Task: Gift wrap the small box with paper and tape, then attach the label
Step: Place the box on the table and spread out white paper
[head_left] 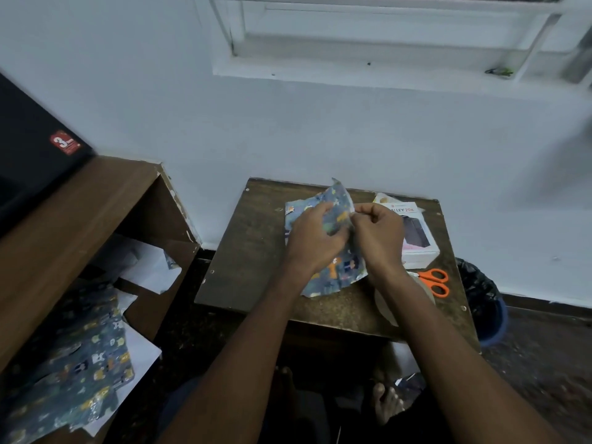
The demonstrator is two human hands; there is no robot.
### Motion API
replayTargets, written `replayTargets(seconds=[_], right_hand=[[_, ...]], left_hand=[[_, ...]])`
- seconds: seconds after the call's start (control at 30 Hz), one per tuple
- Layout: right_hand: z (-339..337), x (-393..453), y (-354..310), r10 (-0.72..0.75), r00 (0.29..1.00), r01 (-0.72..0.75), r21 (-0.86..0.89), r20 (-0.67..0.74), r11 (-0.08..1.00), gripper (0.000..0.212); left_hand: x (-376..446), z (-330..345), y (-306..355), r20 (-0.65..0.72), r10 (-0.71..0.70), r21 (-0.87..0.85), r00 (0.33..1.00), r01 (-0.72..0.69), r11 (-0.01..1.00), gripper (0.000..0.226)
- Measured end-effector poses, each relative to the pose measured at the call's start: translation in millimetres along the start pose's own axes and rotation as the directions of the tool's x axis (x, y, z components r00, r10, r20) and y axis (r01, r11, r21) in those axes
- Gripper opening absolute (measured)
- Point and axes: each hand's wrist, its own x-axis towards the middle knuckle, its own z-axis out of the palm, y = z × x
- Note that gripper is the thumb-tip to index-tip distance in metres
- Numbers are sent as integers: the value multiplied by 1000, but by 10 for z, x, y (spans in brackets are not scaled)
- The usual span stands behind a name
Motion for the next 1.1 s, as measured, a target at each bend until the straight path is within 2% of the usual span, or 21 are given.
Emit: replayTargets(seconds=[0.13,0.27,0.33,0.4,0.5,0.77,0.9,1.1], right_hand=[[-36,-38,28,-35,999,35,-22,4,999,22],[-112,-19,31,-8,1000,7,-41,-27,999,21],[-142,0,40,10,999,-11,-37,-32,999,21],[-166,16,51,13,1000,-14,-39,-27,999,19],[-185,41,87,-1,1000,2,-67,16,998,16],[-137,34,128,-59,992,73,-121,115,990,13],[-127,30,145,-67,992,79,-104,111,991,4],[-116,46,139,-32,992,51,-159,119,986,15]], left_hand=[[-83,101,70,82,48,23,995,-50,998,53],[-148,197,110,141,34,73,989,-44,996,83],[-143,275,82,148,20,82,989,-33,996,87],[-147,291,101,156,25,69,987,-36,997,82],[-91,251,76,168,41,-51,985,-33,998,59],[68,93,-73,251,-72,-350,965,160,923,36],[70,70,-119,253,-94,-370,963,186,910,36],[85,76,-118,256,-105,-362,961,196,911,55]])
